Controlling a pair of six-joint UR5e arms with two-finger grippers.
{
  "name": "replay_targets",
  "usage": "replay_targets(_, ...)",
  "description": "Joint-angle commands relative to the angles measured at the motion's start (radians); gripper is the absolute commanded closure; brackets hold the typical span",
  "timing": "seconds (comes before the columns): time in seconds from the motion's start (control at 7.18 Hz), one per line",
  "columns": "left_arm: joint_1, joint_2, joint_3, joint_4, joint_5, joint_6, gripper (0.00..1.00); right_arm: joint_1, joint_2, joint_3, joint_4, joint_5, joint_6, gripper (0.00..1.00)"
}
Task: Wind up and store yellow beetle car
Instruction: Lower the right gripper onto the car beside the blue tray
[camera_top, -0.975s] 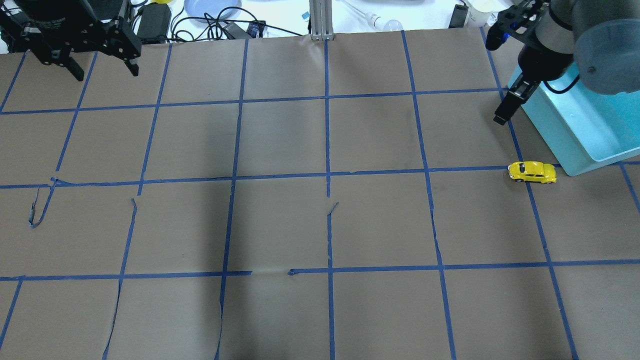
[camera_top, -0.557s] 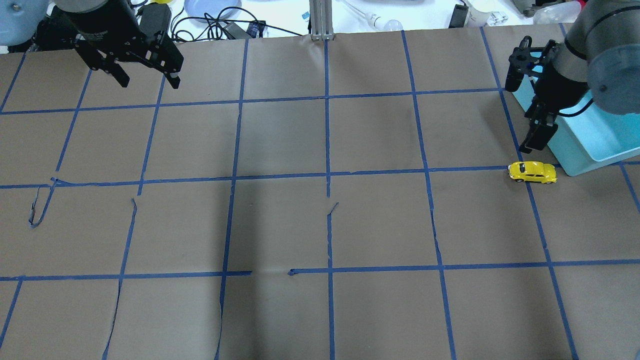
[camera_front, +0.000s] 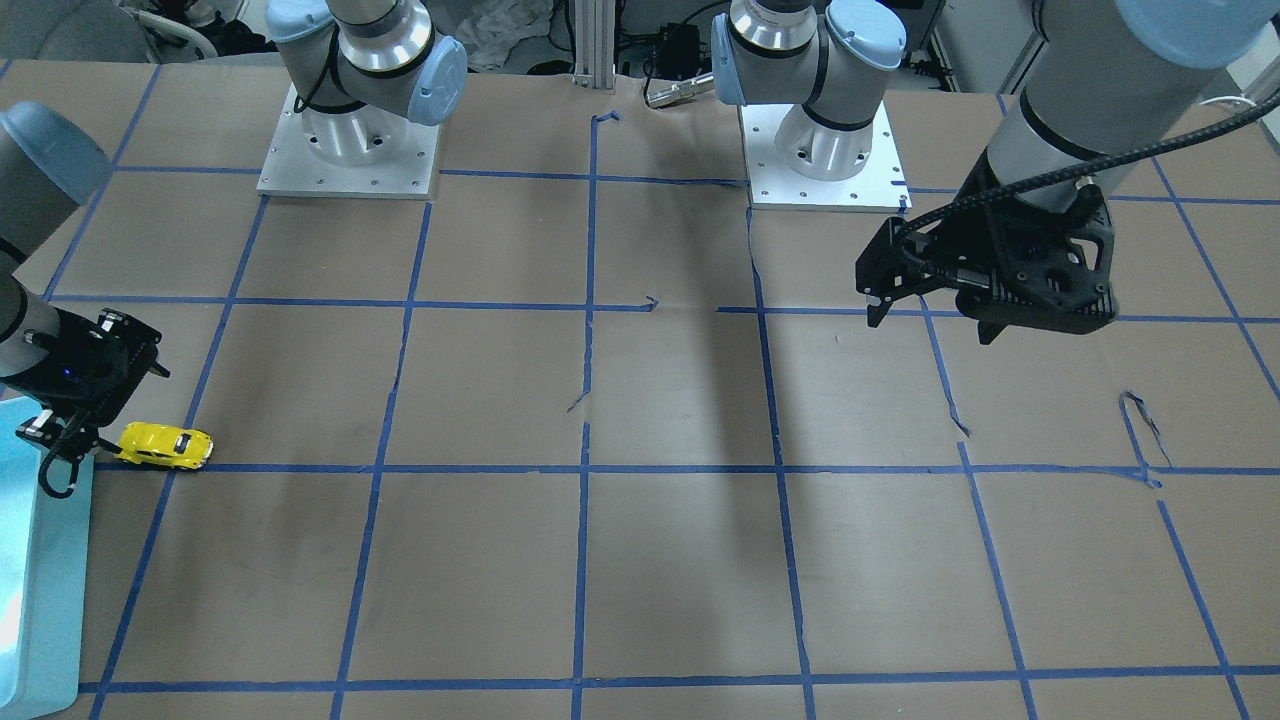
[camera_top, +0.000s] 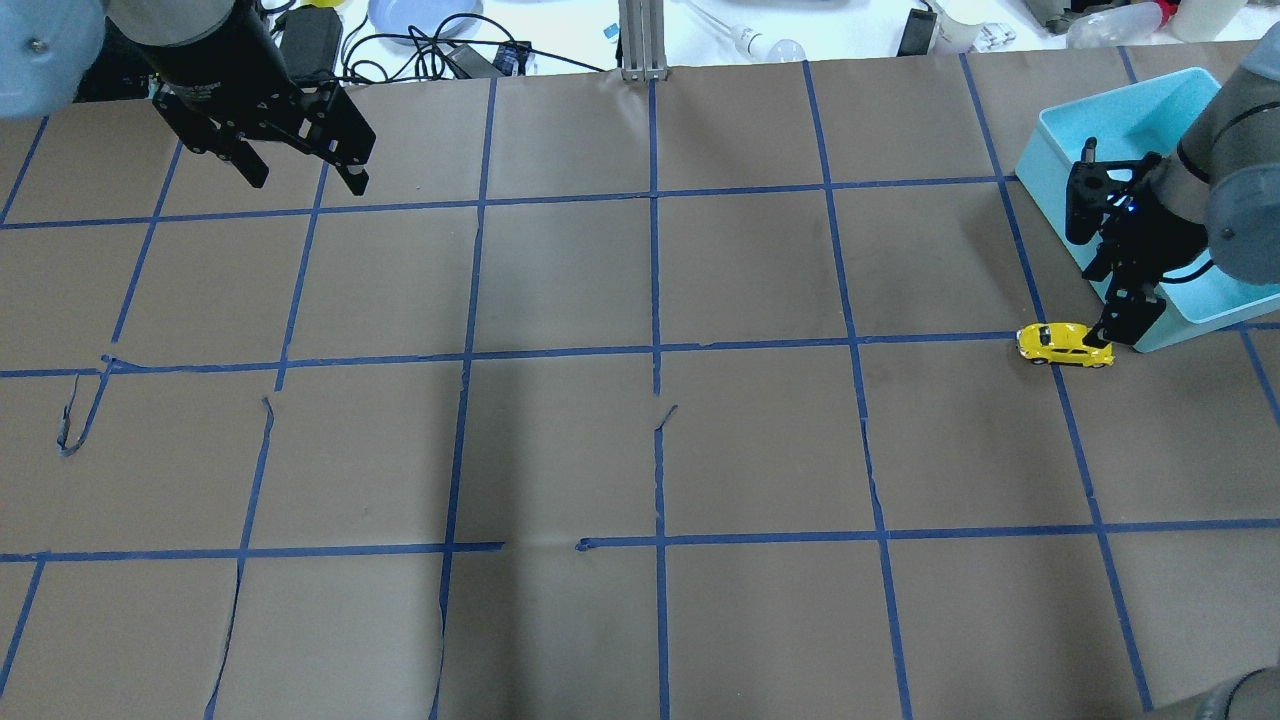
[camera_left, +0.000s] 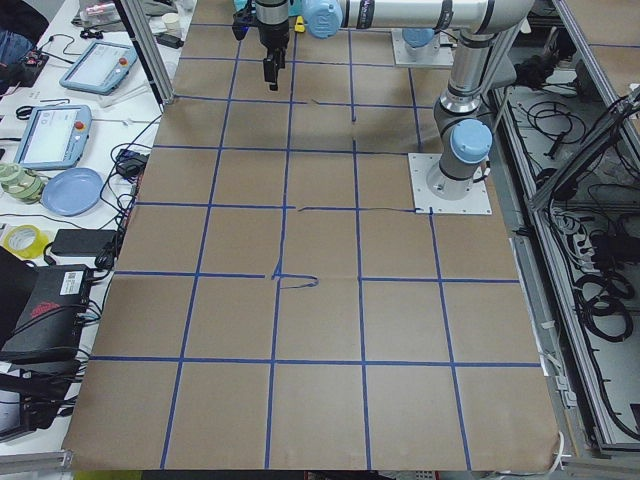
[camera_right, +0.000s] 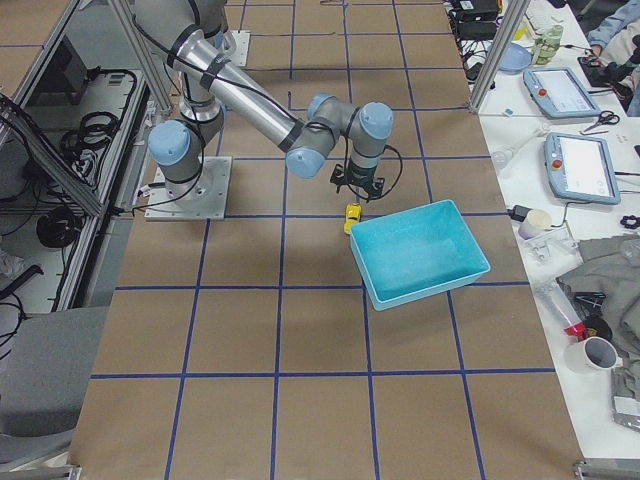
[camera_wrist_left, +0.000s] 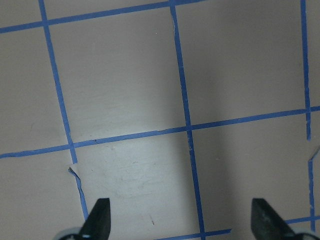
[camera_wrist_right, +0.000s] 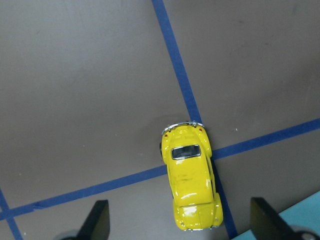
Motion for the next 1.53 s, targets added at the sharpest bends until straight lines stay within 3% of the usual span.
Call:
replay_targets(0.0,0.004,-0.013,-0.009,0.008,0.002,-0.021,0.00,-0.003,0.060,0.013,-0.110,0.007,-0.144,0.01)
replay_targets(0.56,-0.003,0.007,-0.036,0.006,-0.002,-0.012,0.00,-0.003,0.083,0.031,-0.104,0.001,-0.150,0.03)
replay_targets(0.7,-0.004,0.025,-0.056,0.006,-0.003,-0.011,0.00,-0.003,0.084,0.035,-0.106,-0.005,-0.153,0.19)
replay_targets(0.84,-0.001,0.023,-0.067,0.006,0.008,-0.014,0.00,-0.003,0.092,0.033,-0.112,-0.005,-0.156,0.26)
replay_targets(1.11,0.005,0.031,-0.085,0.008,0.022,-0.017,0.00,-0.003,0.124,0.036,-0.153,0.007,-0.159,0.30)
replay_targets(1.39,0.004,0.028,-0.084,0.006,0.022,-0.030,0.00,-0.001,0.115,0.036,-0.161,0.007,-0.147,0.67)
